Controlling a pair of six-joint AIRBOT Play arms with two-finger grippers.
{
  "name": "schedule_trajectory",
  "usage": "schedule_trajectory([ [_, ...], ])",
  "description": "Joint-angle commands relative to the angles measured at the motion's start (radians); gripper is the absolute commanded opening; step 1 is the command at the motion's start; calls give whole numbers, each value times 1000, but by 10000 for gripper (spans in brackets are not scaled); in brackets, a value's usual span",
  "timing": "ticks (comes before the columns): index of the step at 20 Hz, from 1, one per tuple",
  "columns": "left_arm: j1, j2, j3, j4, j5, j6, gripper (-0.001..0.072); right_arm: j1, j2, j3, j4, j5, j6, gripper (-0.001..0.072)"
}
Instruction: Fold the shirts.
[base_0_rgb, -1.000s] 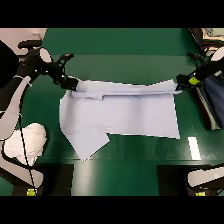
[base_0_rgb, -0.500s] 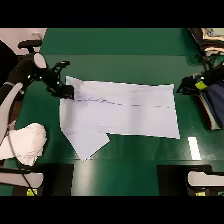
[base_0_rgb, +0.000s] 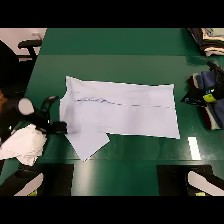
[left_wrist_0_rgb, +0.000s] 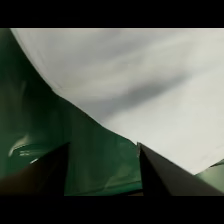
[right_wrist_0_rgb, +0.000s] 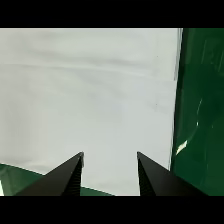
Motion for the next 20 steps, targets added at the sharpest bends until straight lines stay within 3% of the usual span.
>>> schedule_trajectory([
  [1, 0, 78, -157, -120, 121, -42, 489, -1, 34, -56, 58, -41, -17, 394],
  [5, 0, 78, -218, -259, 294, -35, 488, -1, 34, -66, 73, -64, -29, 393],
  [9, 0, 78, -224, -293, 328, -36, 481, -2, 34, -66, 71, -59, -38, 393],
  [10, 0, 79, -224, -293, 319, -35, 310, -3, 34, -66, 70, -51, -58, 394],
  [11, 0, 79, -224, -293, 303, -35, 88, -6, 34, -66, 59, -41, -61, 394],
  [12, 0, 79, -223, -293, 290, -33, 25, -17, 34, -66, 44, -26, -61, 394],
  [17, 0, 79, -121, -289, 193, 33, 24, -180, 8, -130, -103, 109, -60, 397],
  [19, 0, 79, -87, -288, 187, 47, 25, -273, 8, -247, -100, 95, -60, 476],
  [20, 0, 79, -78, -288, 187, 56, 25, -312, 7, -319, -90, 73, -61, 476],
])
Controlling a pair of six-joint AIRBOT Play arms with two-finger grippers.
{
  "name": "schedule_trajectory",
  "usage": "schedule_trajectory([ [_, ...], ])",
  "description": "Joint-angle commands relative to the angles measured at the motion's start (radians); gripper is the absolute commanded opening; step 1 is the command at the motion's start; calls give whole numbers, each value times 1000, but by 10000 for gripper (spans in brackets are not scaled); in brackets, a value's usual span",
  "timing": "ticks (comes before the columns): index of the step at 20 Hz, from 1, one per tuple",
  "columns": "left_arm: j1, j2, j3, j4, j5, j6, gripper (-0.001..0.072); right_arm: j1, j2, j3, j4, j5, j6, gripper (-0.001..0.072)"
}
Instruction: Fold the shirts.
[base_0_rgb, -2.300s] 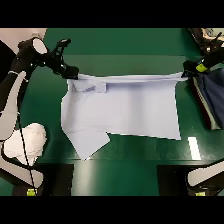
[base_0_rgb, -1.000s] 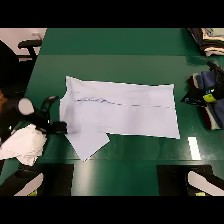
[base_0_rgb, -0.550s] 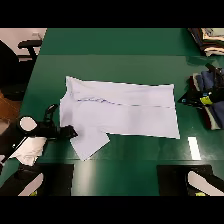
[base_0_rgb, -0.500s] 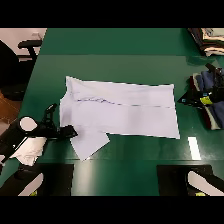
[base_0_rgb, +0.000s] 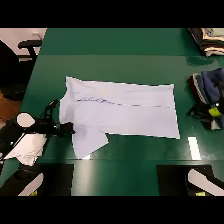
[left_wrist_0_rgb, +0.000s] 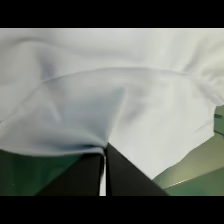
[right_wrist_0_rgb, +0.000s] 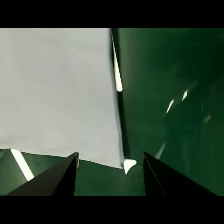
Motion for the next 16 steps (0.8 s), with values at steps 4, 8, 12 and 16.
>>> schedule_trajectory([
  [4, 0, 1, 45, -1, -26, 42, 25, -146, -4, -335, 95, -98, -31, 460],
  [8, 0, 1, 45, 0, -29, 45, 25, -69, -4, -386, 166, -172, -40, 418],
  [12, 0, 5, 52, 32, -109, 45, 23, 34, -3, -386, 176, -211, -44, 85],
  [16, 0, 184, 60, 116, -226, -21, 23, 42, 123, -385, 93, -143, -43, 15],
])
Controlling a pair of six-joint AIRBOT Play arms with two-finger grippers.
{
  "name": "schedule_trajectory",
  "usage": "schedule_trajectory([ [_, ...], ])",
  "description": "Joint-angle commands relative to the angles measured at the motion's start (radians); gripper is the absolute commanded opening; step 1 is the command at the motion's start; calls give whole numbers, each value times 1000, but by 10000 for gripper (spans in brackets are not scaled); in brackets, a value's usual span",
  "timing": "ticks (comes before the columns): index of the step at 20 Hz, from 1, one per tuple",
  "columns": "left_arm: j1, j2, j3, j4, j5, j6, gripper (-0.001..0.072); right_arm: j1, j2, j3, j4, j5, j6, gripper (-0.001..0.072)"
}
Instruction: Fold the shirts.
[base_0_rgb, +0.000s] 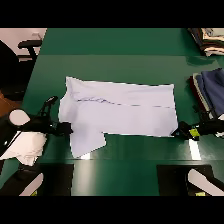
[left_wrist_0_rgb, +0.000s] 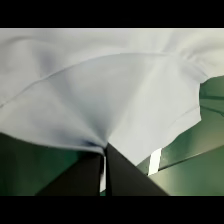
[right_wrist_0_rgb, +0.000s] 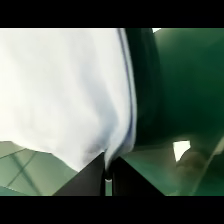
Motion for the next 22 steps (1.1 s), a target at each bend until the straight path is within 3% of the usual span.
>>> schedule_trajectory([
  [1, 0, 157, 5, 71, -143, -67, 23, 0, 124, -2, -66, 85, -2, 15],
  [5, 0, 309, 42, 42, -354, -103, 23, -76, 349, -1, -177, 225, -1, 15],
  [9, 0, 272, 129, 66, -254, -89, 22, -49, 390, 93, -177, 222, 11, 13],
  [15, 0, -61, 231, 84, 71, 44, 25, 164, 42, 415, -177, 116, 72, 14],
  [20, 0, -335, 348, 139, 239, 51, 26, 264, -294, 700, -167, 89, 78, 16],
  [22, 0, -386, 370, 139, 288, 50, 25, 260, -381, 773, -92, 82, 78, 17],
])
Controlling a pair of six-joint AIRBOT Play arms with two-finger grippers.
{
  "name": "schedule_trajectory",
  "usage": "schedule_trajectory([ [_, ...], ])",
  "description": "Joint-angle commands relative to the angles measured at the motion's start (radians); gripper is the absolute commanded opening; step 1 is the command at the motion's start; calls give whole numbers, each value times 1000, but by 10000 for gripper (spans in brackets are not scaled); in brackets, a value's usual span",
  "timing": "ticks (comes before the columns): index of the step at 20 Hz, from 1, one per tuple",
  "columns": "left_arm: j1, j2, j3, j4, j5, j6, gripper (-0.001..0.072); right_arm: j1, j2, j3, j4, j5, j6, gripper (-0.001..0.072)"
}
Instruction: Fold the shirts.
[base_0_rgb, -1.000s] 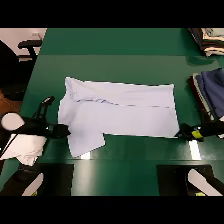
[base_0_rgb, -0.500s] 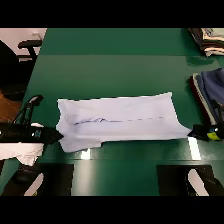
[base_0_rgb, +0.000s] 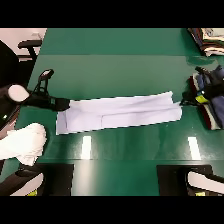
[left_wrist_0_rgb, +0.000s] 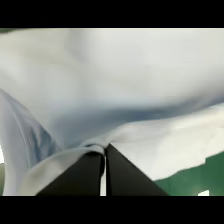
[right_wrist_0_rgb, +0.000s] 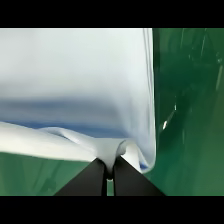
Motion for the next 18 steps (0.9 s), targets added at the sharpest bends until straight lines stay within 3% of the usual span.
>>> schedule_trajectory([
  [1, 0, -109, 47, 17, 126, 6, 26, 13, -174, 153, 106, -18, 5, 16],
  [2, 0, -108, 47, 16, 137, 6, 27, 1, -201, 181, 146, -17, 5, 20],
  [3, 0, -107, 47, 16, 136, 6, 28, -15, -224, 209, 183, -16, 1, 166],
  [4, 0, -105, 47, 15, 130, 6, 28, -32, -239, 232, 211, -12, -9, 376],
  [7, 0, -101, 82, 15, 56, 6, 28, -106, -238, 247, 232, 53, -85, 419],
  [9, 0, -101, 107, 10, 11, 6, 50, -170, -237, 228, 233, 116, -96, 536],
  [14, 0, -101, 107, 13, -35, 11, 59, -277, -238, 48, 319, 113, -147, 533],
  [18, 0, -101, 107, 15, -13, 62, 59, -267, -237, 22, 344, 103, -163, 527],
])
